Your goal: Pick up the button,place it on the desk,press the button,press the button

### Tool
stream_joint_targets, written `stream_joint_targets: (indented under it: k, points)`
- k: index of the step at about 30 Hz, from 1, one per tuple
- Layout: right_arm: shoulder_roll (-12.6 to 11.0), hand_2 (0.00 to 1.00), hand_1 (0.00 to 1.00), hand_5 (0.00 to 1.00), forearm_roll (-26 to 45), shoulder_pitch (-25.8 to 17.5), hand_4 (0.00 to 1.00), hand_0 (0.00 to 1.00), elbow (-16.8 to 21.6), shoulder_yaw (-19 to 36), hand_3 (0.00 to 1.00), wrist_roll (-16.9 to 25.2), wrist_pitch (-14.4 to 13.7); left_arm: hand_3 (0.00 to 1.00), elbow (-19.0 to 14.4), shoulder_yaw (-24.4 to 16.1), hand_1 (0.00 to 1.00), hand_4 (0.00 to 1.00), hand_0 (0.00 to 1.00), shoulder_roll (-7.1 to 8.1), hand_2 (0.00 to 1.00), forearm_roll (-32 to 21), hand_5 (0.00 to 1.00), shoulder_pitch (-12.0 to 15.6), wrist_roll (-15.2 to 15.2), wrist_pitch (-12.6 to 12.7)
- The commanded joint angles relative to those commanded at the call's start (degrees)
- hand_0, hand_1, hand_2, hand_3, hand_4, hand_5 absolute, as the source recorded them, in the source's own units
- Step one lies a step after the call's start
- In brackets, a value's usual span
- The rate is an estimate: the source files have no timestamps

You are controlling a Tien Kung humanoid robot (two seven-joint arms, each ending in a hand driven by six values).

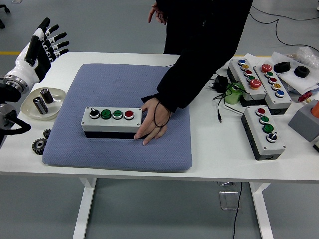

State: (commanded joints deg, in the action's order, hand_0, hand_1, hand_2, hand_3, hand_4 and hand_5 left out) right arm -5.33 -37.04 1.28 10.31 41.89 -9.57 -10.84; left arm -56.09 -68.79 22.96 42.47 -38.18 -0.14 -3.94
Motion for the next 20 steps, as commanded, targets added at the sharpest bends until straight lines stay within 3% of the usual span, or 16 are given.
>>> stream_joint_targets:
  k: [20]
  points:
    - [-0.1,0.77,0.776,0.188,1.2,0.1,0.251,0.796,0.0,-1.2,0.616,0.3,-0.1,0.991,0.2,0.3,0.906,0.811,0.886,0.14,0.953,-0.8,0.998,0.0,0.1,-0.4]
